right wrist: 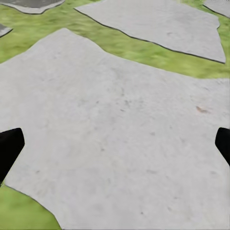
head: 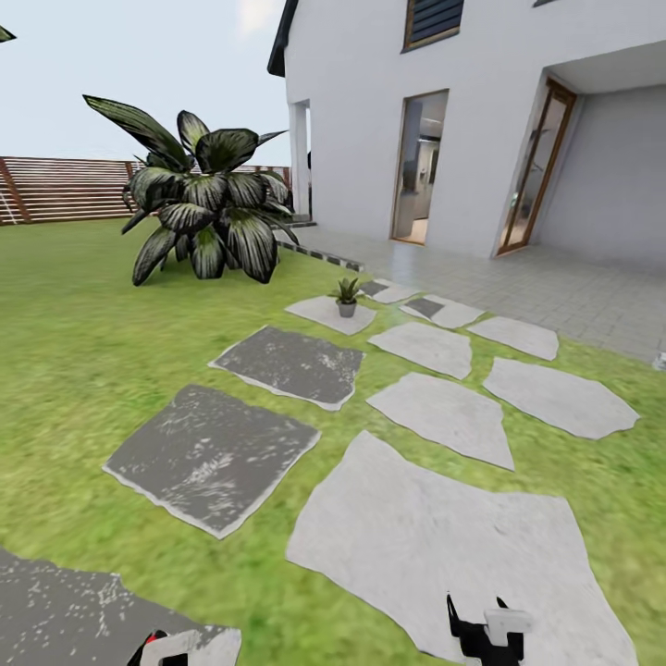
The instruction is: Pick up the pesticide atomizer in the garden and spray insectifuge to fully cover both potted plants in the garden.
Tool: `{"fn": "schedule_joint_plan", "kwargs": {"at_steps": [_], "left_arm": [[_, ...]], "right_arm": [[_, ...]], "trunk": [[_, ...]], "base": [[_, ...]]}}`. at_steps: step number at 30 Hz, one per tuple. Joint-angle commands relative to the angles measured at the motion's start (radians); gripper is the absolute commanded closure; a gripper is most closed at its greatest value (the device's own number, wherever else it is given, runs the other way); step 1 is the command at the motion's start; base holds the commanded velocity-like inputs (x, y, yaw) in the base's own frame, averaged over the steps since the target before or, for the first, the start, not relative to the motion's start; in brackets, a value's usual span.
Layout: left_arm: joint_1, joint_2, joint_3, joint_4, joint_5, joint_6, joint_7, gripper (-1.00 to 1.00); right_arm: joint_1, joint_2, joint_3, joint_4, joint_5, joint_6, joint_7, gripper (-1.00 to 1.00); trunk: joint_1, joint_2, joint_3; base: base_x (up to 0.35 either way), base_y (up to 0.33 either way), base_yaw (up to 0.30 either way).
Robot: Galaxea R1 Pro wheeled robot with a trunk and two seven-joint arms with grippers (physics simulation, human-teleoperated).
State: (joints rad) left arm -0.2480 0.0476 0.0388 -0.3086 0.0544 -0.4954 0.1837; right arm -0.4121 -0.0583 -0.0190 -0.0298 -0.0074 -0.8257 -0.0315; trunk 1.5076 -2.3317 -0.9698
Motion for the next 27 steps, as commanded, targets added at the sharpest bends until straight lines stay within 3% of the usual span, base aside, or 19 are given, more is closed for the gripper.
{"fn": "schedule_joint_plan", "kwargs": {"at_steps": [1,27], "left_arm": [[-0.001,0.000,-0.001,0.000,0.005,-0.004,-0.001,1.00],[-0.001,0.000,0.000,0.000,0.005,-0.004,-0.001,1.00]], "right_arm": [[-0.001,0.000,-0.001,0.001,0.000,-0.003,-0.001,-1.00],[-0.001,0.000,-0.001,0.001,0.000,-0.003,-0.001,-1.00]], "trunk": [[0.000,0.000,-0.001],[0.000,0.000,-0.001]], "base": [[0.338,0.000,0.000],[0.338,0.000,0.000]]}}
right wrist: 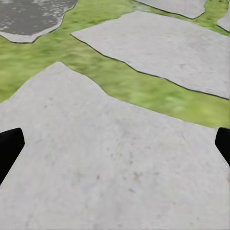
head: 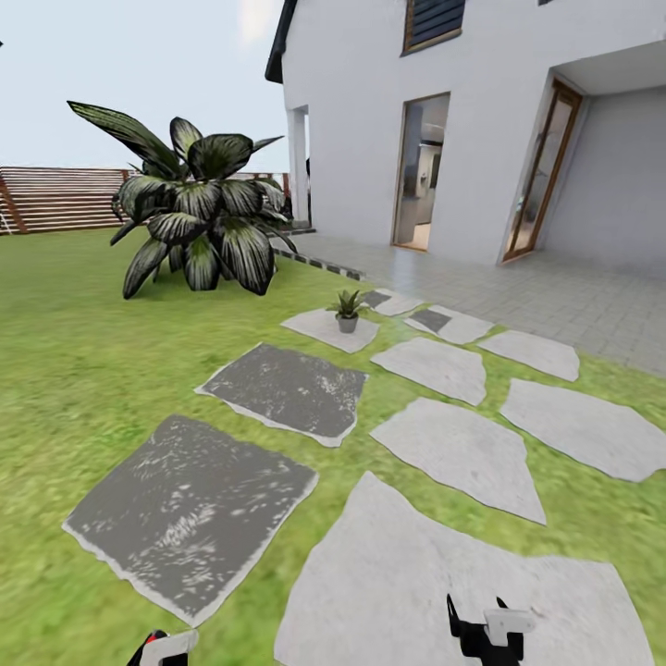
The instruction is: Pick up the pesticide atomizer in the garden and spray insectifuge to fully cover both potted plants in the garden.
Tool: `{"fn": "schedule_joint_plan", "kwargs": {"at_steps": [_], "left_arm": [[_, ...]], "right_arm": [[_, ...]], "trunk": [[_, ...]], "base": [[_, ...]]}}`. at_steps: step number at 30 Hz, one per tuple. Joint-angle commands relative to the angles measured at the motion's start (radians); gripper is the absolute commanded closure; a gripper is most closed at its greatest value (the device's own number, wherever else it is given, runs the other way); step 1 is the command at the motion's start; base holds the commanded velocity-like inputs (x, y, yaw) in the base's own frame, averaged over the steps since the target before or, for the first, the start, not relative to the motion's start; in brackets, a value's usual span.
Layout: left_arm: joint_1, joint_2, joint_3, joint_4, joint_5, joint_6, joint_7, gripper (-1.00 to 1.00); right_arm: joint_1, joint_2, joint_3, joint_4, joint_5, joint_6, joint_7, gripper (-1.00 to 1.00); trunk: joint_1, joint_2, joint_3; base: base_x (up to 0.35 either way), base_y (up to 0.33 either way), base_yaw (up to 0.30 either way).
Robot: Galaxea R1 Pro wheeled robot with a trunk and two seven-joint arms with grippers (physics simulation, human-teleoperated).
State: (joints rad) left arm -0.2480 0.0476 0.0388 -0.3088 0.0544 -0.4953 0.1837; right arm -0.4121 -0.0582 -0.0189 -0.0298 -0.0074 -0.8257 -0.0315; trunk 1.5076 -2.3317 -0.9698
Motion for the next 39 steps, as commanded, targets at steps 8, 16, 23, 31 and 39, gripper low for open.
{"fn": "schedule_joint_plan", "kwargs": {"at_steps": [8,16,23,31,39], "left_arm": [[-0.001,0.000,0.000,0.001,0.005,-0.004,-0.001,1.00],[-0.001,0.000,0.000,0.001,0.005,-0.004,-0.001,1.00],[-0.001,0.000,0.000,0.001,0.005,-0.003,-0.001,1.00],[-0.001,0.000,0.000,0.001,0.005,-0.004,-0.001,1.00],[-0.001,0.000,0.000,0.001,0.005,-0.005,-0.001,1.00]], "right_arm": [[-0.001,0.000,-0.001,0.001,0.000,-0.003,-0.001,-1.00],[-0.001,0.001,-0.001,0.001,0.000,-0.003,-0.001,-1.00],[-0.001,0.001,-0.001,0.001,0.000,-0.003,-0.001,-1.00],[-0.001,0.001,-0.001,0.001,0.000,-0.003,-0.001,-1.00],[-0.001,0.001,-0.001,0.001,0.000,-0.003,-0.001,-1.00]], "trunk": [[0.000,0.000,-0.001],[0.000,0.000,-0.001],[0.000,0.000,-0.001],[0.000,0.000,-0.001],[0.000,0.000,-0.001]], "base": [[0.338,0.000,0.000],[0.338,0.000,0.000],[0.338,0.000,0.000],[0.338,0.000,0.000],[0.338,0.000,0.000]]}}
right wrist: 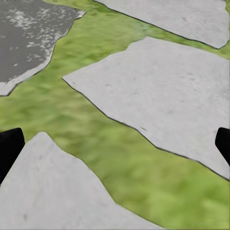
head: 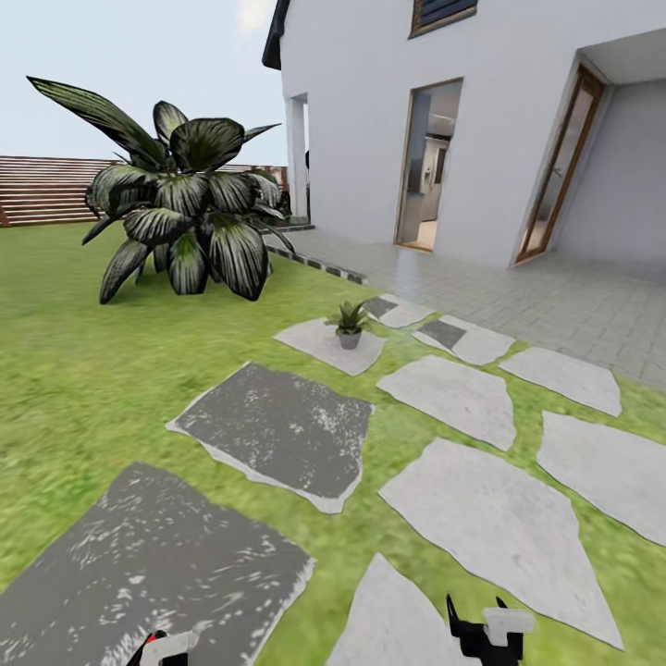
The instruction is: Pick up the pesticide atomizer in the garden and spray insectifuge to fully cover both potted plants in the garden.
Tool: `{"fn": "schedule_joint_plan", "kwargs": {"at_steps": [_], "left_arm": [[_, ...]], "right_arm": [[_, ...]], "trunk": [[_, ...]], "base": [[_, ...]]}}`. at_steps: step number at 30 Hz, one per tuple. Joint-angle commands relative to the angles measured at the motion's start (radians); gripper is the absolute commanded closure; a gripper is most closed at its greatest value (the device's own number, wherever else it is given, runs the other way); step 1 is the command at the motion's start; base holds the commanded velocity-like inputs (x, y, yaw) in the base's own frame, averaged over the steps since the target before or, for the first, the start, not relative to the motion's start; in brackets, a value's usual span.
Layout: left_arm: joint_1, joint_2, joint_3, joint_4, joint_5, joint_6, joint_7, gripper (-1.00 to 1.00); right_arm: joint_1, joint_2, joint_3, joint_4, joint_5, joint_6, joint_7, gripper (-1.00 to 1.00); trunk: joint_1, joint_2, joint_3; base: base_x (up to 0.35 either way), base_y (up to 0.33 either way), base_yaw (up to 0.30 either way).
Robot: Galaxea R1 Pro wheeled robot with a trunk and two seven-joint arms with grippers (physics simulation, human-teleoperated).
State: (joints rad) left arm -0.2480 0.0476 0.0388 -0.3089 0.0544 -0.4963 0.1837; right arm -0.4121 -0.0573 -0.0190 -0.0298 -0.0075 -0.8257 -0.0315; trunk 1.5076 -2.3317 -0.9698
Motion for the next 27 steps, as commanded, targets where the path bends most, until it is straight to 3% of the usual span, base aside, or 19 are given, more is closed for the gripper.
{"fn": "schedule_joint_plan", "kwargs": {"at_steps": [1,13,21,27], "left_arm": [[-0.001,0.000,0.000,0.001,0.005,-0.003,-0.001,1.00],[-0.001,0.000,0.000,0.001,0.005,-0.003,-0.001,1.00],[-0.001,0.000,0.000,0.001,0.005,-0.003,-0.001,1.00],[-0.001,0.000,0.001,0.001,0.005,-0.003,-0.001,1.00]], "right_arm": [[-0.001,0.000,-0.001,0.001,0.000,-0.003,-0.001,-1.00],[-0.001,-0.001,-0.001,0.001,0.000,-0.003,-0.001,-1.00],[-0.001,-0.001,-0.001,0.001,0.000,-0.003,-0.001,-1.00],[-0.001,-0.001,-0.001,0.001,0.000,-0.003,0.000,-1.00]], "trunk": [[0.000,0.000,-0.001],[0.000,0.000,-0.001],[0.000,0.000,-0.001],[0.000,0.000,-0.001]], "base": [[0.338,0.000,0.000],[0.338,0.011,-0.032],[0.326,0.151,-0.226],[0.313,0.193,-0.033]]}}
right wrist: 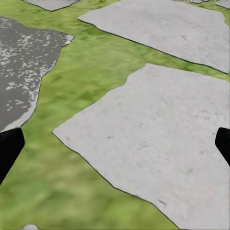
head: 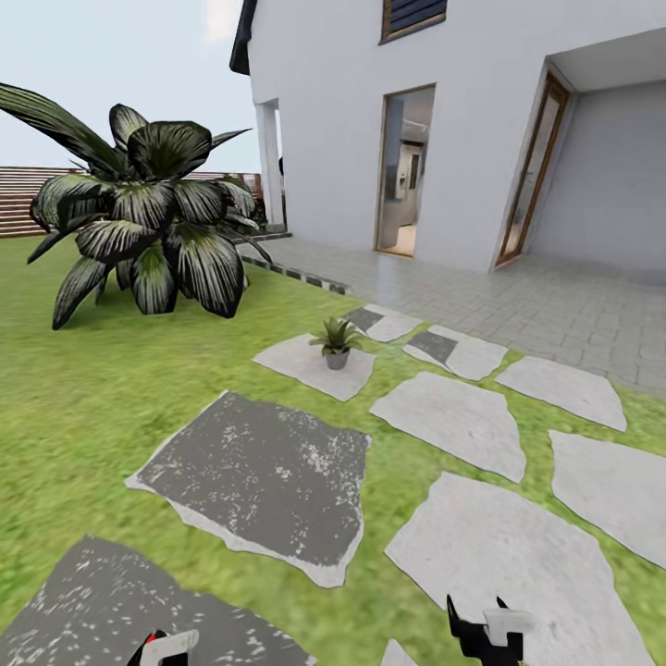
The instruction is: Pick up the pesticide atomizer in the garden and spray insectifuge to fully cover both potted plants in the garden.
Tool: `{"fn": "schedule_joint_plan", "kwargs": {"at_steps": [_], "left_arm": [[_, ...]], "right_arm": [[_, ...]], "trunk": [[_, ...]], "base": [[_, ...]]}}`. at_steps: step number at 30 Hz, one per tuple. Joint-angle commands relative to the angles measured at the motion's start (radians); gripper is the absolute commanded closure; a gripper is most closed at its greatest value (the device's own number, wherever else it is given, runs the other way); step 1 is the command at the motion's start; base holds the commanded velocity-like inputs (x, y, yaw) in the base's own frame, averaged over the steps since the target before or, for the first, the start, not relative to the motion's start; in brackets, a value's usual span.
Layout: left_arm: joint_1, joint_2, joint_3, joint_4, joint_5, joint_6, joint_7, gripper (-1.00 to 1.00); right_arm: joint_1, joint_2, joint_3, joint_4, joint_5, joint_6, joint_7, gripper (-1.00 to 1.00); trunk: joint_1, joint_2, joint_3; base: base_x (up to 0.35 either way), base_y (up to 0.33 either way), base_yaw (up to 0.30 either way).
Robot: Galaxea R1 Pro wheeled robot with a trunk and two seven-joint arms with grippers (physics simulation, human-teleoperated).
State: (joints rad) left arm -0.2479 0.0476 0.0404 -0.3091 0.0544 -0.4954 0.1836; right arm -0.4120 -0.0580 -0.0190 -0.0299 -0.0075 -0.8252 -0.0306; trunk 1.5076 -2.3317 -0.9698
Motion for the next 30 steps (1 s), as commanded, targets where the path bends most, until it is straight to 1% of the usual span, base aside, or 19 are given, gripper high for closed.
{"fn": "schedule_joint_plan", "kwargs": {"at_steps": [1,30], "left_arm": [[-0.001,0.000,-0.001,0.001,0.005,-0.003,-0.001,1.00],[-0.001,0.000,-0.001,0.002,0.007,-0.003,-0.001,1.00]], "right_arm": [[-0.001,-0.001,-0.001,0.001,0.000,-0.003,0.000,-1.00],[-0.001,-0.001,-0.001,0.001,0.000,-0.003,0.000,-1.00]], "trunk": [[0.000,0.000,-0.001],[0.000,0.000,-0.001]], "base": [[0.309,0.200,-0.004],[0.309,0.201,0.000]]}}
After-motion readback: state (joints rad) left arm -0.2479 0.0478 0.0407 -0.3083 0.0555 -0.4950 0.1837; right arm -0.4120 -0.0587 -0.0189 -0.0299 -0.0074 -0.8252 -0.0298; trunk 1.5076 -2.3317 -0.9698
